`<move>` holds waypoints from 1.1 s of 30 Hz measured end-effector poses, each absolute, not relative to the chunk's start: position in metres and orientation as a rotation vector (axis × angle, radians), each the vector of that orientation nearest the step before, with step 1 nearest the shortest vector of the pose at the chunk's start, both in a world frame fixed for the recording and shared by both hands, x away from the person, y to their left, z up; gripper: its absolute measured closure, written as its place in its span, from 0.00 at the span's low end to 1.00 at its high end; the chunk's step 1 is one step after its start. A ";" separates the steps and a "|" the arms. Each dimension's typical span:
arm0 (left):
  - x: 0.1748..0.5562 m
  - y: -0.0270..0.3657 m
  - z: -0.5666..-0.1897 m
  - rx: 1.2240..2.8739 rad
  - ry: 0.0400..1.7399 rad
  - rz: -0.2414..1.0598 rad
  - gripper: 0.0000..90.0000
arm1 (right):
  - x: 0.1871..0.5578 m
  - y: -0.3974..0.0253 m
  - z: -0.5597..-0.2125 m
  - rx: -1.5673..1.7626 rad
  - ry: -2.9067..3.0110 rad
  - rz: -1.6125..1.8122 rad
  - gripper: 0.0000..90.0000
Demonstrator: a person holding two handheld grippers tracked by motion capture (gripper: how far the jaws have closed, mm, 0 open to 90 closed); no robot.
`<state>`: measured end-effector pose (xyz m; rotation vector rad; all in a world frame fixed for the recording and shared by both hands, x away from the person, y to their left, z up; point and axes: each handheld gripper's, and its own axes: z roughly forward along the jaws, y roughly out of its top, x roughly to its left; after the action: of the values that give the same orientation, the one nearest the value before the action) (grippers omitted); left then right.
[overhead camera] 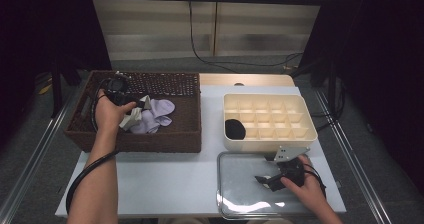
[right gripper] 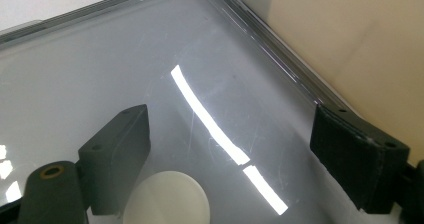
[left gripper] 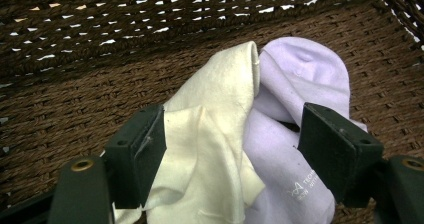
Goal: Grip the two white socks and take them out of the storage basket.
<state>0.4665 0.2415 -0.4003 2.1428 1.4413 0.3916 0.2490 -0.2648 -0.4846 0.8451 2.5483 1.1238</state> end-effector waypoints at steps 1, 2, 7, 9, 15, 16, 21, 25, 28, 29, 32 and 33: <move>0.467 0.242 -0.401 2.141 1.450 0.399 0.31 | 0.249 -0.265 -0.485 0.846 2.549 1.124 0.18; 0.467 0.243 -0.401 2.142 1.456 0.412 0.33 | 0.249 -0.265 -0.485 0.848 2.547 1.126 0.18; 0.469 0.246 -0.406 2.148 1.482 0.413 0.35 | 0.249 -0.265 -0.485 0.849 2.547 1.126 0.18; 0.470 0.246 -0.409 2.139 1.488 0.409 0.35 | 0.249 -0.265 -0.485 0.850 2.548 1.126 0.18; 0.470 0.249 -0.417 2.133 1.537 0.403 0.39 | 0.249 -0.265 -0.485 0.847 2.549 1.125 0.18; 0.470 0.249 -0.419 2.137 1.541 0.414 0.40 | 0.249 -0.265 -0.485 0.848 2.549 1.125 0.18; 0.469 0.252 -0.421 2.161 1.561 0.412 0.46 | 0.249 -0.265 -0.485 0.854 2.550 1.126 0.18; 0.469 0.254 -0.423 2.172 1.552 0.408 0.50 | 0.249 -0.265 -0.485 0.853 2.550 1.125 0.18; 0.468 0.256 -0.427 2.170 1.561 0.399 0.56 | 0.249 -0.265 -0.485 0.854 2.549 1.125 0.18; 0.468 0.256 -0.428 2.181 1.556 0.387 0.59 | 0.249 -0.265 -0.485 0.854 2.550 1.126 0.18; 0.467 0.258 -0.430 2.179 1.566 0.360 0.64 | 0.249 -0.265 -0.485 0.850 2.550 1.125 0.18; 0.466 0.259 -0.429 2.189 1.563 0.348 0.68 | 0.249 -0.265 -0.485 0.850 2.550 1.125 0.18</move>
<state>0.4664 0.2589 -0.4295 2.1894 1.5630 0.3476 0.2490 -0.2648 -0.4847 0.8502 2.5498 1.1250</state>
